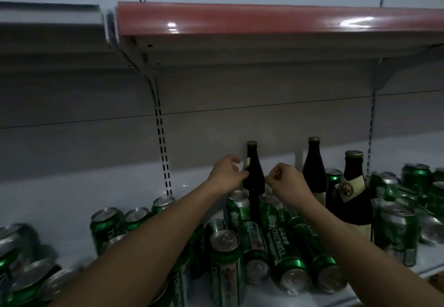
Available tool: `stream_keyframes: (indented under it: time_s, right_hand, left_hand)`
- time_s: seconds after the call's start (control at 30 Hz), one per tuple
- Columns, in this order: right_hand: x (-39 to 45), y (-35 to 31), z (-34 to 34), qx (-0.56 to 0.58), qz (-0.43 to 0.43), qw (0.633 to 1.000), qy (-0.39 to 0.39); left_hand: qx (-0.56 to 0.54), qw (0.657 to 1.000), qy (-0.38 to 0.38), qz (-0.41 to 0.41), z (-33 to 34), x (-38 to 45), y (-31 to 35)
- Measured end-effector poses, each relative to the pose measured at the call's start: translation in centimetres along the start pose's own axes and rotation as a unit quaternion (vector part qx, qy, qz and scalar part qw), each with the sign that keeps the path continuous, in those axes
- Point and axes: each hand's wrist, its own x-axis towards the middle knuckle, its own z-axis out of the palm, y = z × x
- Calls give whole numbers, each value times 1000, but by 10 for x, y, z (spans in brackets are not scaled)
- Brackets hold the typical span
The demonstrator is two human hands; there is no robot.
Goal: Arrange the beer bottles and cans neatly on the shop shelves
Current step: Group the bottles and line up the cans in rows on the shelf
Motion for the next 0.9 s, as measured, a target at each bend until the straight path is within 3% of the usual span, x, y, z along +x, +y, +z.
stream_keyframes:
  time_s: [0.07, 0.3, 0.6, 0.9]
  right_hand:
    - [12, 4, 7, -11, -1, 1000, 11]
    - [42, 11, 31, -19, 2, 997, -76]
    - [50, 23, 41, -9, 4, 999, -42]
    - [40, 6, 36, 77, -42, 996, 5]
  left_hand:
    - [-18, 1000, 4, -4, 8, 14, -1]
    - [-10, 1000, -18, 24, 31, 49, -7]
    - [-9, 999, -21, 36, 37, 60, -11]
    - [-64, 996, 46, 43, 24, 53, 6]
